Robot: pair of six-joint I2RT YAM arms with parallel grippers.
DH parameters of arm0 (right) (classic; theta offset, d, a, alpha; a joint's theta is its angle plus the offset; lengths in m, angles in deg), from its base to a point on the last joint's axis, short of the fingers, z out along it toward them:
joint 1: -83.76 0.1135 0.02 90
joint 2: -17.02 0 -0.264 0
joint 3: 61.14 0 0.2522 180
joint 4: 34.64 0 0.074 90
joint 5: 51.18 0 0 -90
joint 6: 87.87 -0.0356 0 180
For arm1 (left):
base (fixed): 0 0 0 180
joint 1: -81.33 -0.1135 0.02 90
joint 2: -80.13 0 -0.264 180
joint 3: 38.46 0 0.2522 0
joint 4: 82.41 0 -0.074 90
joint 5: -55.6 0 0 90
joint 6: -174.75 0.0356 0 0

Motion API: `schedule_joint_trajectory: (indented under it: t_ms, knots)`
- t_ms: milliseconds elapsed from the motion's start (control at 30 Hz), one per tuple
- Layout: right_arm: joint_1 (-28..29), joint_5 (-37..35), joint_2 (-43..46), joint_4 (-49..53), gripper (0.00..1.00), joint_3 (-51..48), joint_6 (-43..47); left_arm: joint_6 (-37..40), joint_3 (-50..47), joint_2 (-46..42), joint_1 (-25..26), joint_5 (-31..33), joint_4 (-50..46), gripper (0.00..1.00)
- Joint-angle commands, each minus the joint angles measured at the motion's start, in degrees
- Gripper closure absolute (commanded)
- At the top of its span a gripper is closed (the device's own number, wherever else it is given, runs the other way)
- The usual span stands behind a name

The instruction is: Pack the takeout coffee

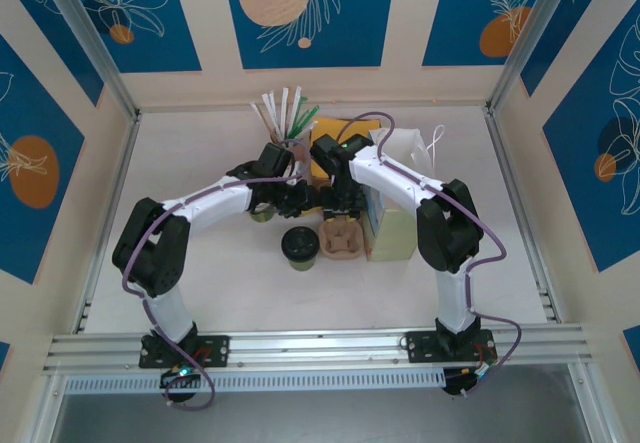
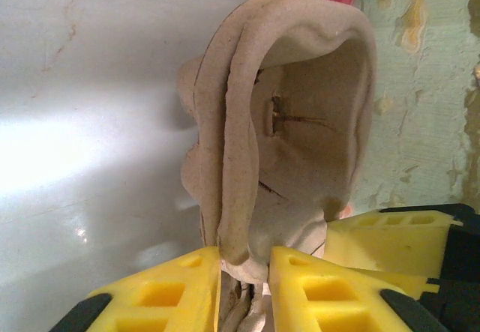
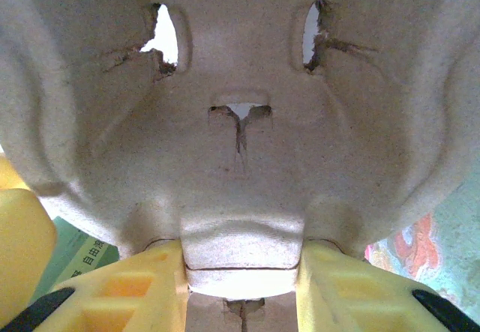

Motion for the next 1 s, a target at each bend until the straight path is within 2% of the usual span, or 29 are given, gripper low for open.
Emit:
schedule_joint_trajectory:
  t_ms: [0, 167, 367, 500, 700, 733, 767, 967]
  knots:
    - [0.41, 1.85, -0.75, 0.39, 0.63, 2.14, -0.12, -0.97, -0.23, 0.35, 0.57, -3.02, 3.52, 0.77]
    - [0.43, 1.85, -0.72, 0.39, 0.63, 2.23, -0.21, -1.66, -0.49, 0.48, 0.51, -4.29, 5.15, 0.77]
    - [0.67, 2.00, -0.50, 0.02, 0.63, 2.31, -0.08, -1.73, -0.83, 2.13, 0.45, -4.61, 4.92, 0.68]
    - [0.94, 2.02, -0.37, -0.21, 0.63, 2.45, -0.12, -1.79, -0.80, 2.09, 0.49, -4.57, 5.01, 0.67]
    - [0.85, 1.85, -0.61, 0.10, 0.63, 2.00, -0.15, -2.05, -0.79, 0.61, 0.19, -3.81, 4.49, 0.74]
    - [0.77, 1.85, -0.53, 0.06, 0.63, 1.80, -0.12, -1.95, -0.83, 0.11, 0.01, -3.41, 4.23, 0.82]
    - [0.63, 1.85, -0.50, -0.04, 0.63, 1.48, -0.23, -1.96, -0.88, -0.38, -0.34, -3.21, 4.10, 0.86]
    - [0.50, 2.46, -0.28, -0.82, 0.63, 0.79, -0.43, -3.74, -1.73, -0.98, -1.09, -5.31, 6.77, 0.81]
